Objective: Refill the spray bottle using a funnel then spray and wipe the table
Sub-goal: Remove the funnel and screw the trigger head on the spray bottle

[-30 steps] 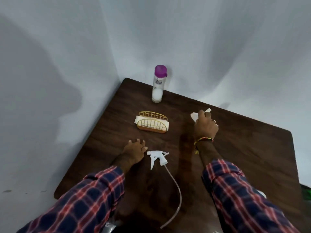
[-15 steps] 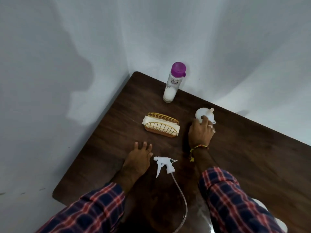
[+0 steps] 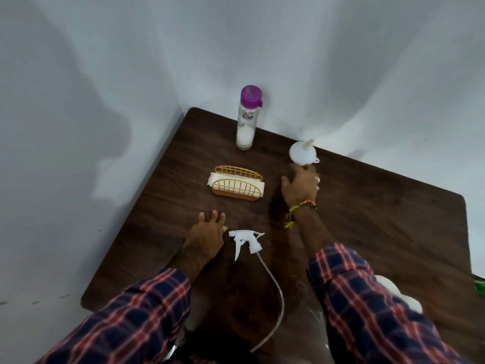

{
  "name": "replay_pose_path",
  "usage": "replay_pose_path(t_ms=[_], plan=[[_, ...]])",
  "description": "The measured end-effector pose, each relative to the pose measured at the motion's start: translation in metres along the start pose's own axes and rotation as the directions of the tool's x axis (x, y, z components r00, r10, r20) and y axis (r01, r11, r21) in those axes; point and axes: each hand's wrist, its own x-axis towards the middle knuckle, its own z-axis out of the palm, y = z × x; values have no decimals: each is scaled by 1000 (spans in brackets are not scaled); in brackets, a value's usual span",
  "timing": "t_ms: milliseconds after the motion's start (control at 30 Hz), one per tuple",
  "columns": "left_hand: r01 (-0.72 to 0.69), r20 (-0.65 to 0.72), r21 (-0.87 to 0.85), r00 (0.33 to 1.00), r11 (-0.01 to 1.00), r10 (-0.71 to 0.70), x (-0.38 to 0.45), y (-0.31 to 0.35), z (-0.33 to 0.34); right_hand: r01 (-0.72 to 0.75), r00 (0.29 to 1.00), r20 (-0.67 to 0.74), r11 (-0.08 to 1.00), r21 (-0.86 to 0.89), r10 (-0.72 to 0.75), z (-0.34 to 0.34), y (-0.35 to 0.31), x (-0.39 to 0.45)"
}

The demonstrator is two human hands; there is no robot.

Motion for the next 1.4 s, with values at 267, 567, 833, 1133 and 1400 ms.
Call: replay_pose_path(t_ms=[267,567,833,1133,1400], plan=[[-70,-36,-207,997,976,64,-25,-8,-5,-90,970,235,991,99,64,4,-6,-152],[-77,-283,-477,957,875,-70,-86,3,48,56,952,301,998,12,-57,14,-15,-161],[-170,-72,-879,971,446,227,-125,57,12,104,974,-217,729,677,63,-126,3,-174],[-471,-240,-788,829,397,506,-154,212,-30,352,837,-448,317,881,314,-278,74,-203],[-596,-252,-533,790,601,559,-152,300,-35,477,753,-518,206,854,405,-329,134,-214]])
